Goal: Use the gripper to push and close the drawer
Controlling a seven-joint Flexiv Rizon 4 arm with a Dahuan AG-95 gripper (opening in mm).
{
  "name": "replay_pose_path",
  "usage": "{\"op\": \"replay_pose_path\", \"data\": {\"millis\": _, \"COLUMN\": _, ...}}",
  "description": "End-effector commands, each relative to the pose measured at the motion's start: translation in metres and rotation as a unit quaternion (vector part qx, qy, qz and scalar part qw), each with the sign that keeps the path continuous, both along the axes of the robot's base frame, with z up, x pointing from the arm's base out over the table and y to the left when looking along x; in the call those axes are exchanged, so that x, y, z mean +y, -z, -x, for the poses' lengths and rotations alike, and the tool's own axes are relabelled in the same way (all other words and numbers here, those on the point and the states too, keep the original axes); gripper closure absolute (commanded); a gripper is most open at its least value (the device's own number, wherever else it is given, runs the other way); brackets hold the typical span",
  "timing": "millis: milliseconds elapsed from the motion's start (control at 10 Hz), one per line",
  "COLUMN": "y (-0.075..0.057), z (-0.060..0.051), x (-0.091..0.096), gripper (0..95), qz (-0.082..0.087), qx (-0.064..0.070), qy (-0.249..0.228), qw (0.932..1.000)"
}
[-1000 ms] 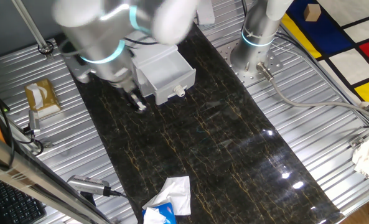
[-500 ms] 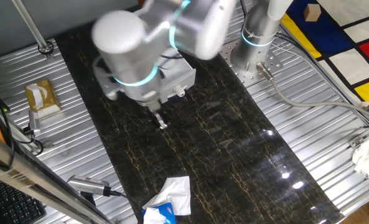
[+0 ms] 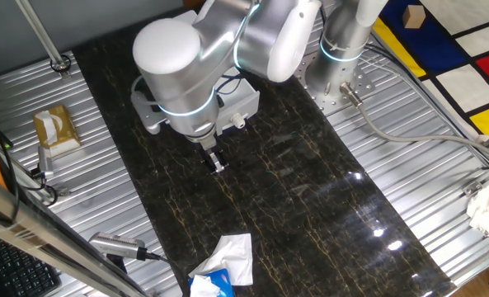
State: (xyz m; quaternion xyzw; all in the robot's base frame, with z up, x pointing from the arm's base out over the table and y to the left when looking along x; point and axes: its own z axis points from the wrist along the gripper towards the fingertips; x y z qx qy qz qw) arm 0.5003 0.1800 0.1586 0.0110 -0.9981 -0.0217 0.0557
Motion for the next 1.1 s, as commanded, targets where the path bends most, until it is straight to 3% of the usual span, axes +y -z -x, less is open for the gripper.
{"op": "replay_pose_path", "data": {"millis": 100, "y": -0.0004, "z": 0.0014, "x": -0.0008, "gripper": 95.0, "qz": 0.0, "qx": -0.002, "qy": 0.0, "qw": 1.0}}
{"op": "replay_pose_path", "data": {"millis": 600, "y": -0.0004, "z": 0.0014, "x": -0.0008, "gripper": 95.0, "qz": 0.001, "qx": -0.004, "qy": 0.003, "qw": 1.0}}
{"op": "replay_pose_path", "data": {"millis": 1100, "y": -0.0004, "z": 0.0014, "x": -0.0008, "gripper": 95.0, "qz": -0.003, "qx": 0.01, "qy": 0.008, "qw": 0.9999}}
